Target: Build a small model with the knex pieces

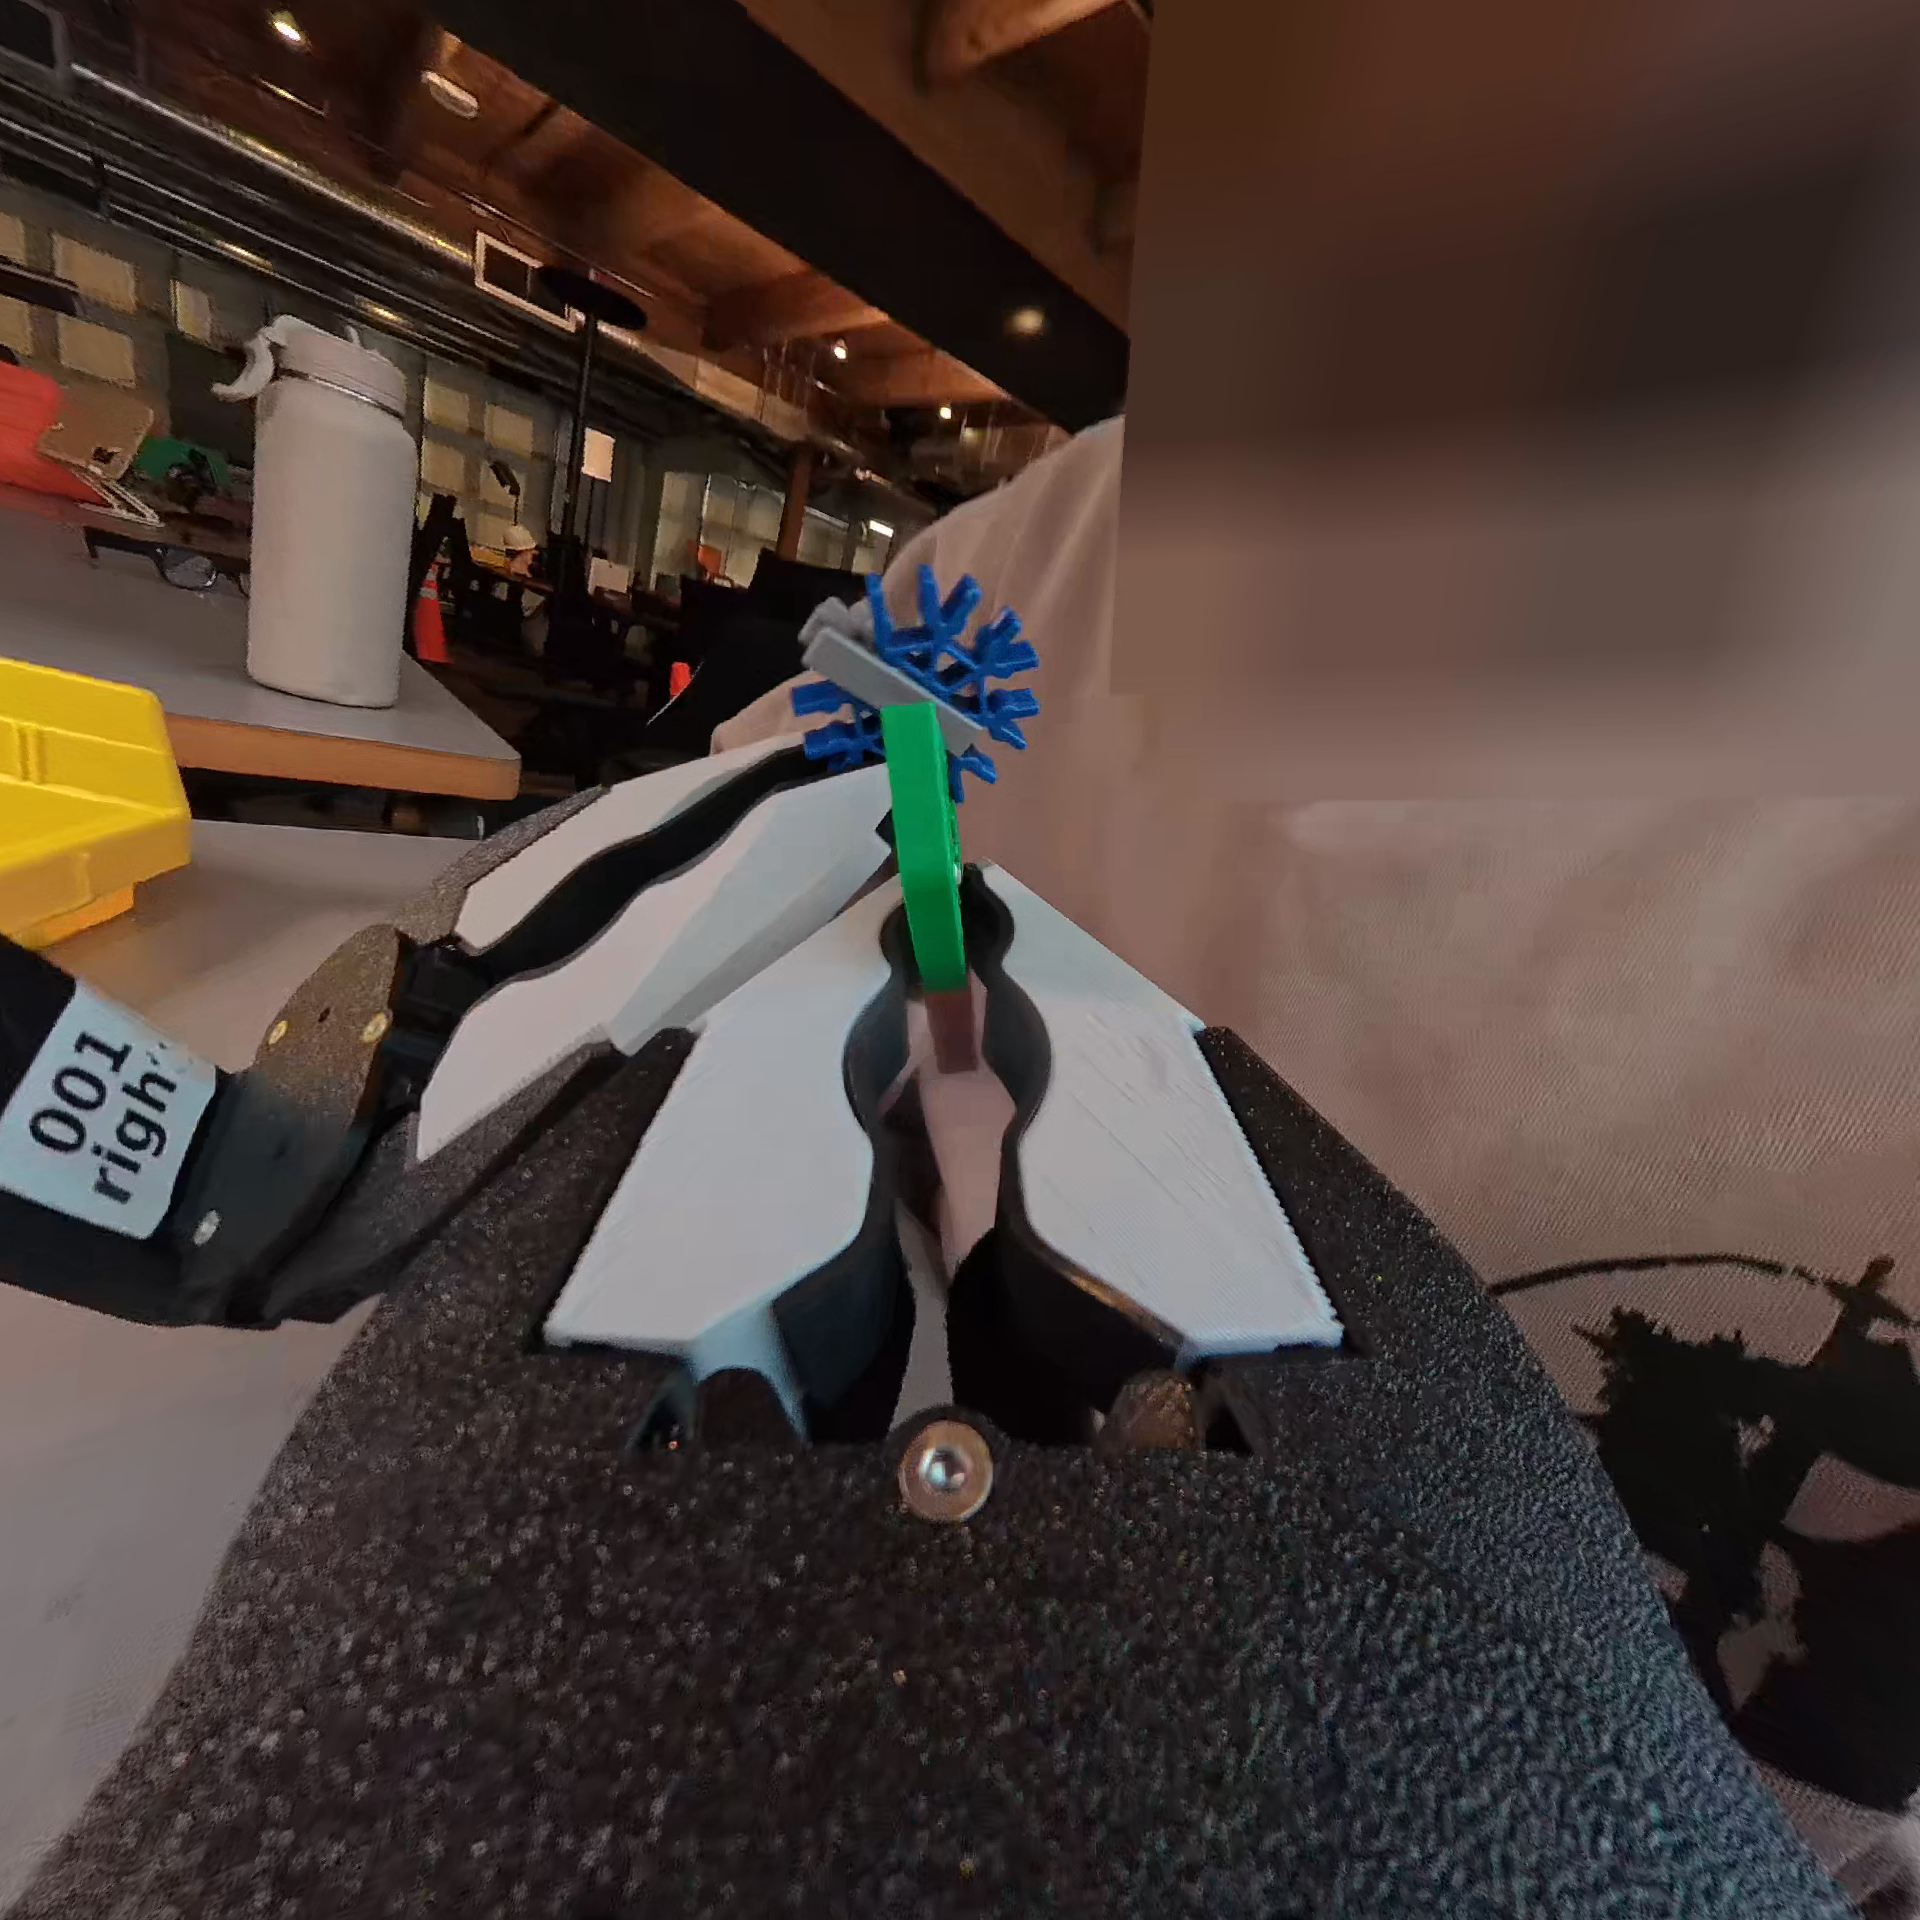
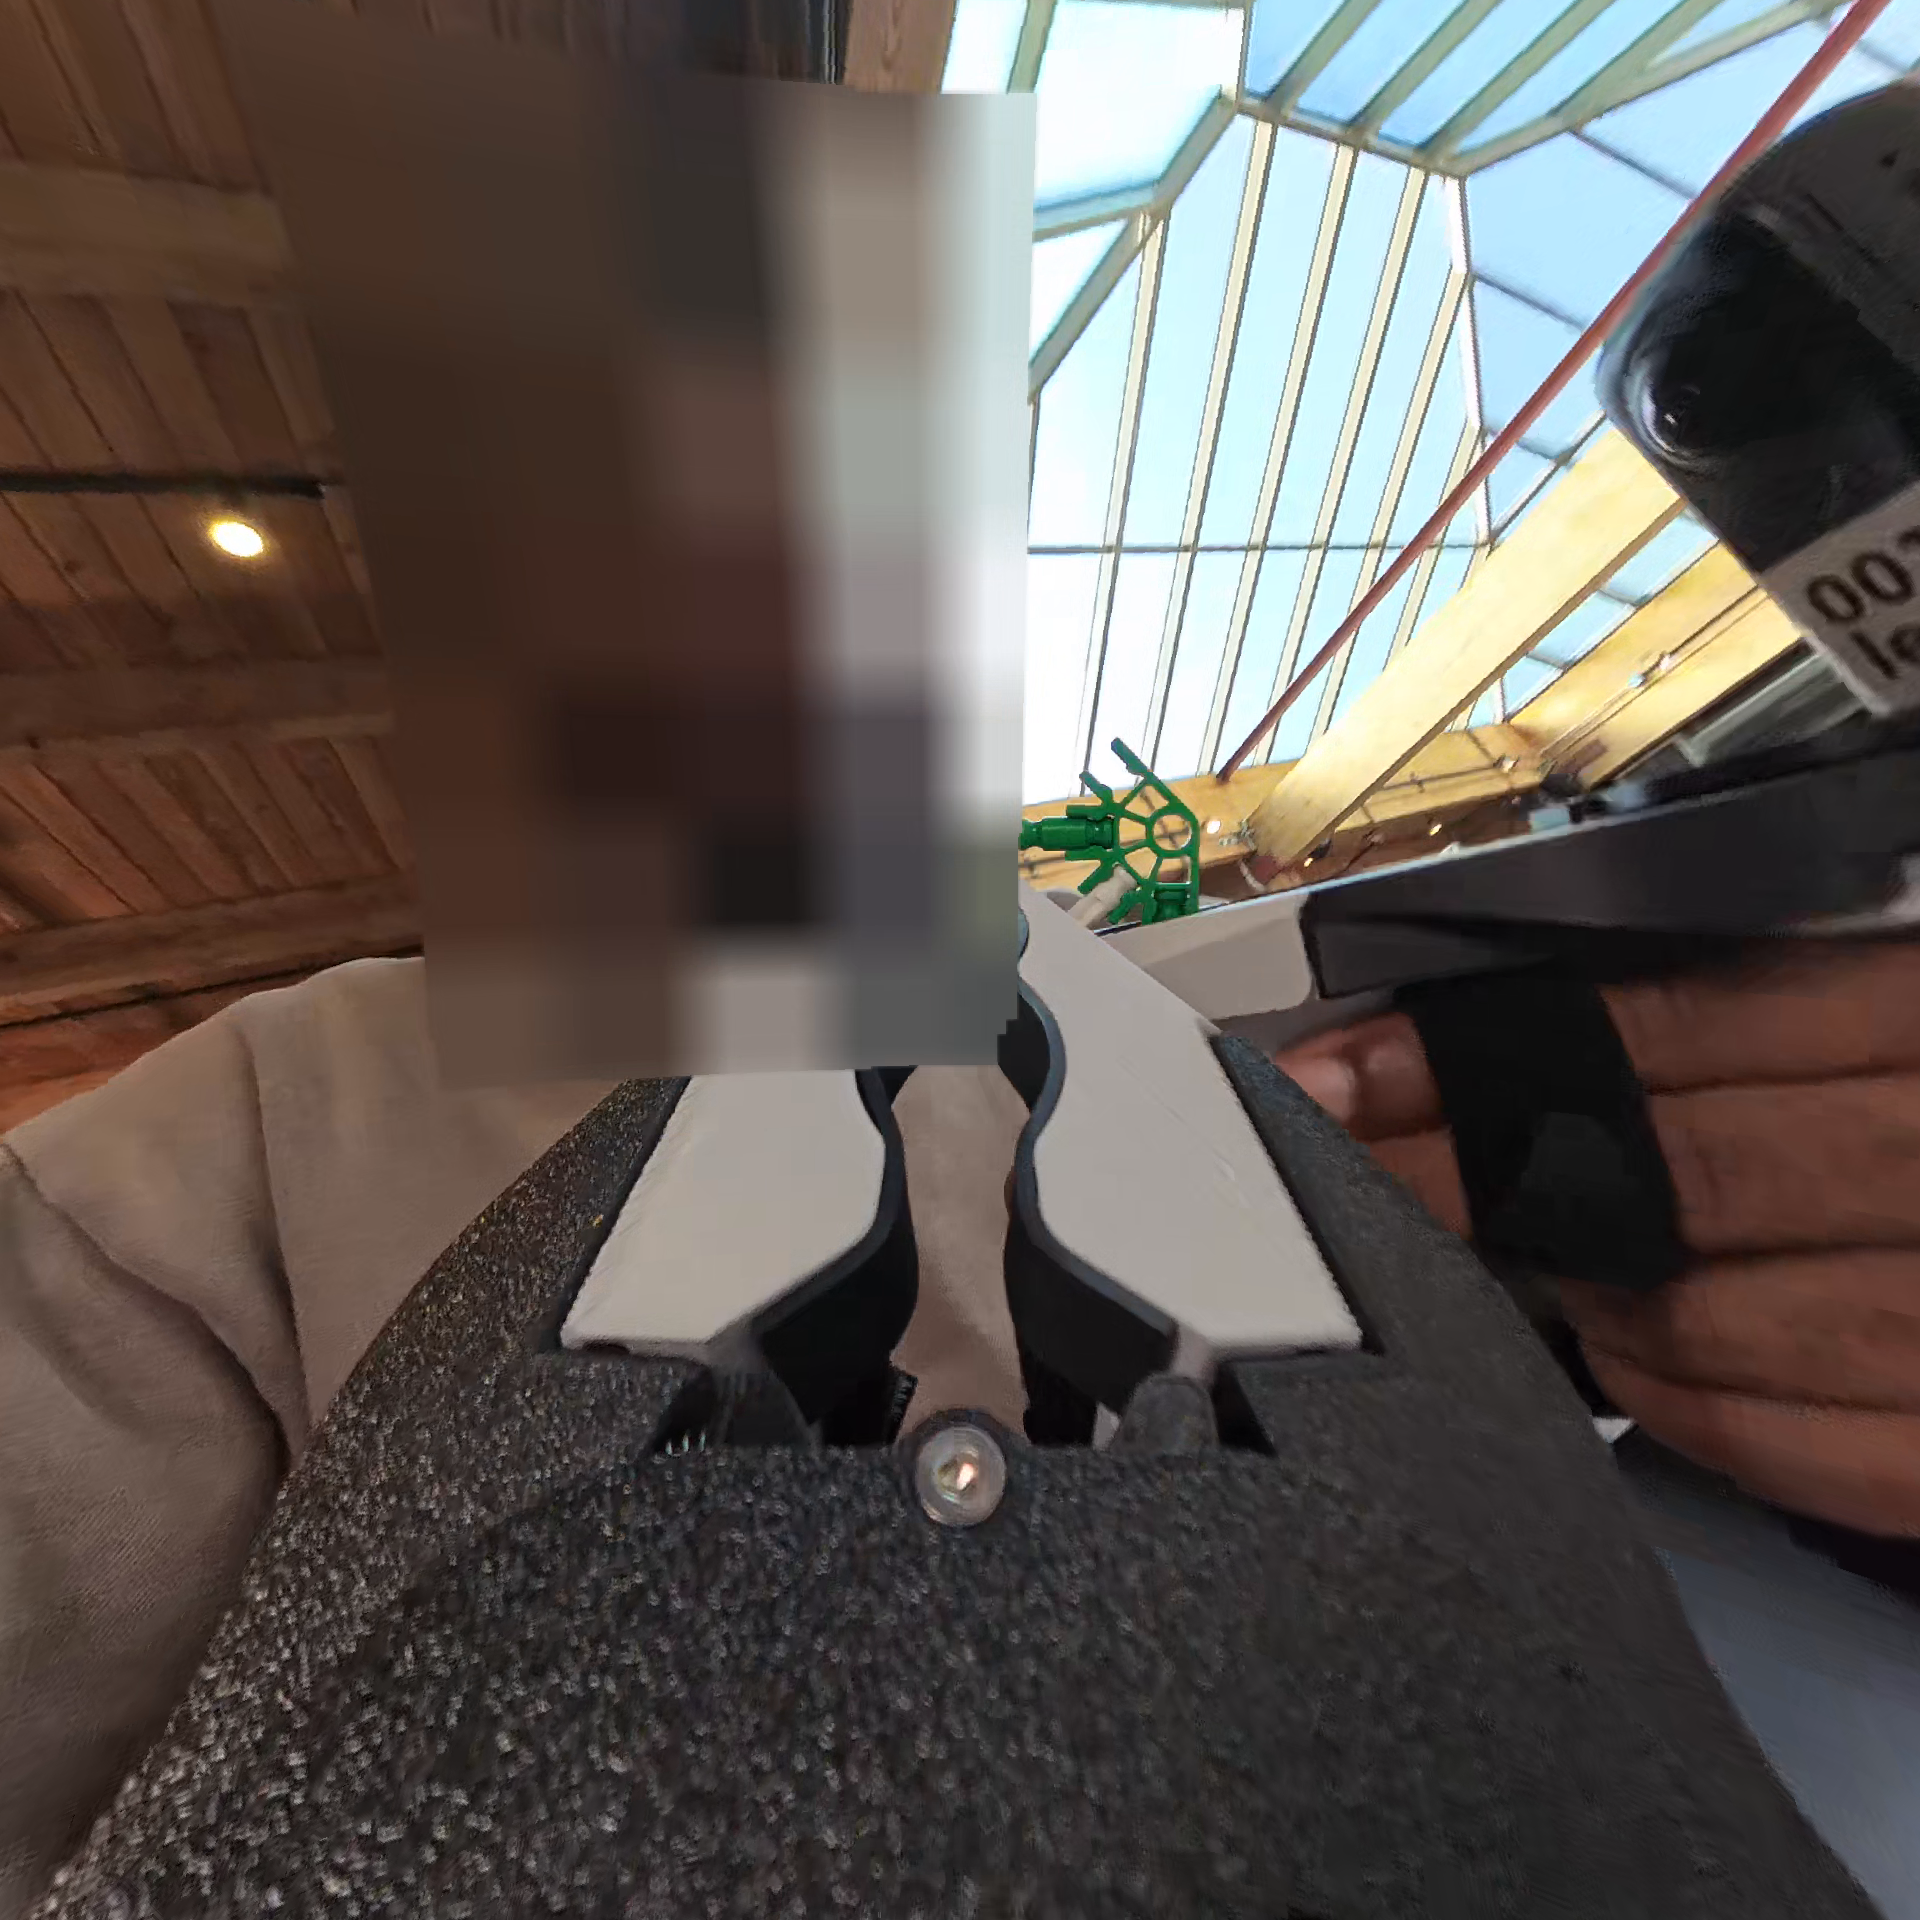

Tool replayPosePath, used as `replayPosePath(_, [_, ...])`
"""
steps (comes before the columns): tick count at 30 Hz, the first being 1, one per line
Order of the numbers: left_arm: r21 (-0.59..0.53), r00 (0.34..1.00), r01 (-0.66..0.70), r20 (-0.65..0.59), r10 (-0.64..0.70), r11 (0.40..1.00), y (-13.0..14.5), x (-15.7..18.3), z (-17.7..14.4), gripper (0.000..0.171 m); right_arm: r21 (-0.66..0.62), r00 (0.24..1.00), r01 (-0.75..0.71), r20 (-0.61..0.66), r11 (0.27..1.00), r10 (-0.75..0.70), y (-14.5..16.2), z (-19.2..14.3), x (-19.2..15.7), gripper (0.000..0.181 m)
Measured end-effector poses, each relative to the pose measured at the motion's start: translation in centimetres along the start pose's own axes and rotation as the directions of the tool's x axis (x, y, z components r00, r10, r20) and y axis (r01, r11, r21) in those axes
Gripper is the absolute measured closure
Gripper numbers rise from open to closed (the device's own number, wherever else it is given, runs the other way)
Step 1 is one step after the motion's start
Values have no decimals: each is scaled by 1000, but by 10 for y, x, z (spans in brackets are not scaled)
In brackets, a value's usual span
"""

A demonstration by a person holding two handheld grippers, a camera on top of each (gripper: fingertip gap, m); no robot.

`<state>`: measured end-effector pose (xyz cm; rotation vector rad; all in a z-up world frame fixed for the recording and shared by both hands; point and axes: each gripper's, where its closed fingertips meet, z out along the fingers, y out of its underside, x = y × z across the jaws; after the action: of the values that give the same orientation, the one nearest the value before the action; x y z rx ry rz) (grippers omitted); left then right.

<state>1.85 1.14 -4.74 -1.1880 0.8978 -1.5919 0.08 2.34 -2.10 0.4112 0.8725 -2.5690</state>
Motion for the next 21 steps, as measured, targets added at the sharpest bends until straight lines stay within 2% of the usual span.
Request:
replayPosePath(3, [187,991,107,55,-119,976,-23,-20,-13,167,167,985,143,-118,976,-124,-35,-8,5,178])
replayPosePath(5, [274,962,149,182,-203,950,-31,-46,-32,167,206,921,297,-321,932,-223,-60,-30,14,178])
replayPosePath(8, [381,876,221,328,-355,898,-28,-84,-62,167,136,720,477,-626,868,-298,-84,-67,35,178])
replayPosePath(11, [445,795,240,421,-438,863,-21,-104,-78,167,-35,459,589,-807,808,-370,-93,-90,49,178])
replayPosePath(14, [434,720,188,549,-424,881,-16,-116,-89,167,-230,199,618,-879,752,-432,-98,-103,59,177])
replayPosePath(17, [393,638,122,673,-376,911,-12,-127,-99,167,-410,-46,595,-876,691,-480,-104,-114,66,176])
replayPosePath(21, [218,494,7,848,-193,976,-10,-142,-110,167,-502,-225,559,-858,660,-462,-112,-125,70,177])
